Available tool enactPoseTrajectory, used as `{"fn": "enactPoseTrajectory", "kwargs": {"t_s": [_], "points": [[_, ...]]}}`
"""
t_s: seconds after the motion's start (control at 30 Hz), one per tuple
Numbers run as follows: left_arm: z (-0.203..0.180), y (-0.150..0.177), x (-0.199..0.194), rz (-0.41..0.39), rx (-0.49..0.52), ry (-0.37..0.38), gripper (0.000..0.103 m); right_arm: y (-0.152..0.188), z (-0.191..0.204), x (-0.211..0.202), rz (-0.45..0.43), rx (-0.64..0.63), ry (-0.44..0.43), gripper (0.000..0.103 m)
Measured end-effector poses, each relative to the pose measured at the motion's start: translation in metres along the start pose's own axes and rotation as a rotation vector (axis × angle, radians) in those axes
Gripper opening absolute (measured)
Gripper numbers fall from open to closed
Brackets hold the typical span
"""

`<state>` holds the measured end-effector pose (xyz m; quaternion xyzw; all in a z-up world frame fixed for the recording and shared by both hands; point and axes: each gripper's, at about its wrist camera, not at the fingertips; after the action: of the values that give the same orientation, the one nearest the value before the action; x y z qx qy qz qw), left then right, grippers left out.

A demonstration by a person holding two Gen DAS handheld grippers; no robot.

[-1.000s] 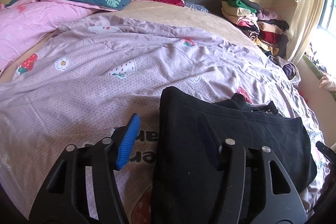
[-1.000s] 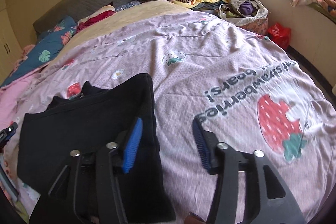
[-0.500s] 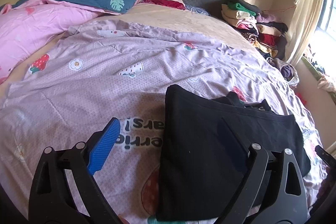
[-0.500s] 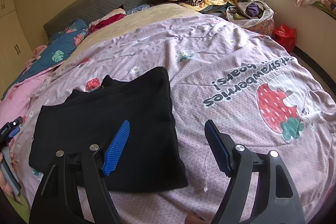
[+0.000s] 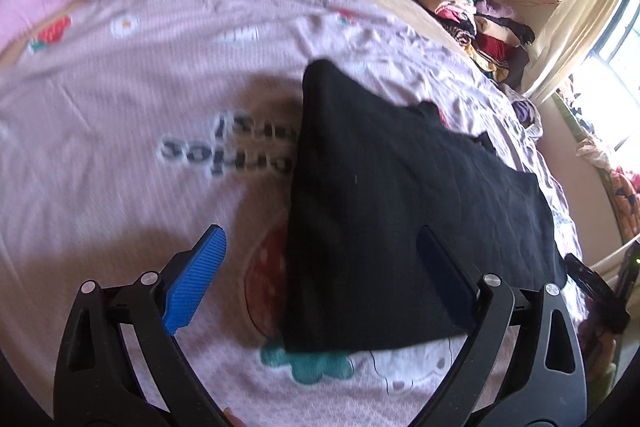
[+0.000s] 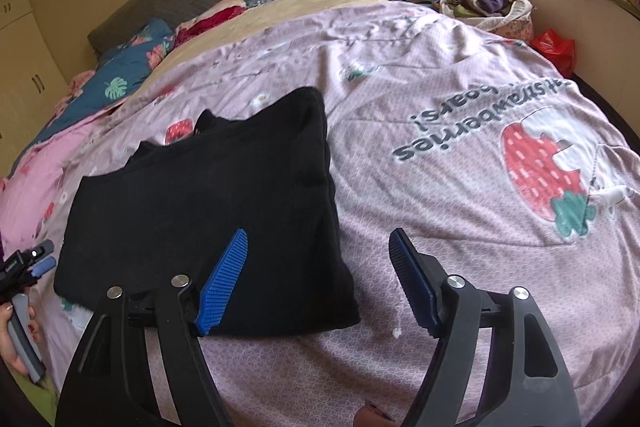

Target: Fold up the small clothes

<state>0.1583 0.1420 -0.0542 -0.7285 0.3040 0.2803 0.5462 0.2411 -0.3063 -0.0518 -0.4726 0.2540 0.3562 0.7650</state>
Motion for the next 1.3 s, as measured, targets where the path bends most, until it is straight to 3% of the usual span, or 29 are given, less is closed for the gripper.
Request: {"fn": "enactPoseTrajectory", "kwargs": {"t_s": [0.1, 0.17, 0.23, 0.27, 0.33, 0.43, 0.73, 0.77, 0.93, 1.03, 1.3], "points": [[0.0, 0.01, 0.008, 0.031, -0.029, 0.042, 0.089, 0.001, -0.007, 0.007, 0.025, 0.031, -0.019, 0.053], [0.001, 0.015, 0.012, 0.037, -0.057, 0.062, 0.078, 0.002, -0.012, 0.01, 0.042, 0.052, -0.038, 0.032], [-0.001, 0.017, 0.011, 0.03, -0.049, 0.067, 0.042, 0.004, -0.016, 0.01, 0.054, 0.069, -0.064, 0.016], [-0.003, 0.018, 0.011, 0.031, -0.054, 0.089, 0.036, 0.004, -0.016, 0.008, 0.05, 0.068, -0.072, 0.009], [-0.006, 0.018, 0.007, 0.03, -0.041, 0.089, 0.025, 0.005, -0.014, -0.001, 0.032, 0.046, -0.085, 0.007], [-0.009, 0.019, 0.0, 0.033, -0.015, 0.084, 0.019, 0.006, -0.014, -0.013, 0.013, 0.018, -0.085, 0.007], [-0.007, 0.025, 0.004, 0.071, -0.001, 0.063, 0.019, 0.01, -0.029, 0.0, 0.051, 0.074, -0.039, 0.011], [-0.008, 0.025, 0.004, 0.074, 0.002, 0.056, 0.02, 0.01, -0.03, -0.001, 0.049, 0.072, -0.031, 0.018], [-0.012, 0.025, 0.003, 0.083, 0.013, 0.036, 0.024, 0.011, -0.03, -0.01, 0.041, 0.059, -0.007, 0.03], [-0.014, 0.026, 0.002, 0.084, 0.015, 0.025, 0.026, 0.012, -0.027, -0.015, 0.029, 0.038, 0.004, 0.043], [-0.023, 0.029, -0.005, 0.084, 0.032, -0.004, 0.036, 0.01, -0.033, -0.026, 0.012, 0.064, -0.002, 0.062]]}}
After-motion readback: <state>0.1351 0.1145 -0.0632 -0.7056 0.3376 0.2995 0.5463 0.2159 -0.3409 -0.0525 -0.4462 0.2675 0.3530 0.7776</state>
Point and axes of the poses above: each gripper's, at about its wrist camera, not at the fingertips, and x roughly the way its jaws point, z to its left, y to its underside, and after that the axes turned 12 degrees about x, right-handed
